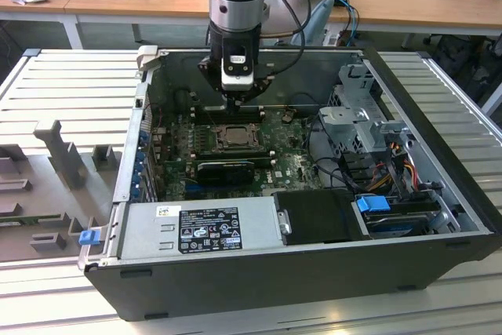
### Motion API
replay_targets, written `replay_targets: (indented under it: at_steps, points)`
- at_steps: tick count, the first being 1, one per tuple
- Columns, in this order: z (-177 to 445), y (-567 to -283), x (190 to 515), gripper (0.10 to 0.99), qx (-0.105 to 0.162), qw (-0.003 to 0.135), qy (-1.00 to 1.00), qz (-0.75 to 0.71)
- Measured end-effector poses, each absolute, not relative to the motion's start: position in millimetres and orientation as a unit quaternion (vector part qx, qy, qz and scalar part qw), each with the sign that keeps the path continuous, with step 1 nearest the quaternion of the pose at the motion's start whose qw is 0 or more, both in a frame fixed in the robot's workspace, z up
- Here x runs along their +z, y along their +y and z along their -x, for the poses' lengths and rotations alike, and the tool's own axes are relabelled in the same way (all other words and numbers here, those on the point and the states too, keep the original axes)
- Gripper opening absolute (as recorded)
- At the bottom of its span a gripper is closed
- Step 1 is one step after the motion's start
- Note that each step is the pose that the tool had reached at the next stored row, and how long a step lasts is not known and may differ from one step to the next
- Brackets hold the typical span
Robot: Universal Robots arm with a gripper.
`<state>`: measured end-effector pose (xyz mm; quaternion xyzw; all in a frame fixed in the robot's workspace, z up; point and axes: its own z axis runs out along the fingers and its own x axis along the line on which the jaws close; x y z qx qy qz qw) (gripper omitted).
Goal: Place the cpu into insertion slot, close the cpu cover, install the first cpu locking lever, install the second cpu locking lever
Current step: 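Install the first cpu locking lever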
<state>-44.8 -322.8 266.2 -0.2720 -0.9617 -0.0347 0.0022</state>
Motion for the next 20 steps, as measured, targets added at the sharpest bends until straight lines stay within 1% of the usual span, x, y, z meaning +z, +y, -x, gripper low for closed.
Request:
replay_targets:
  at_steps: [4, 20]
  points:
    - [44.8, -322.8, 266.2, 0.106, -0.035, 0.004, -0.976, 0.213]
    - [44.8, -322.8, 266.1, 0.106, -0.034, 0.009, -0.996, 0.079]
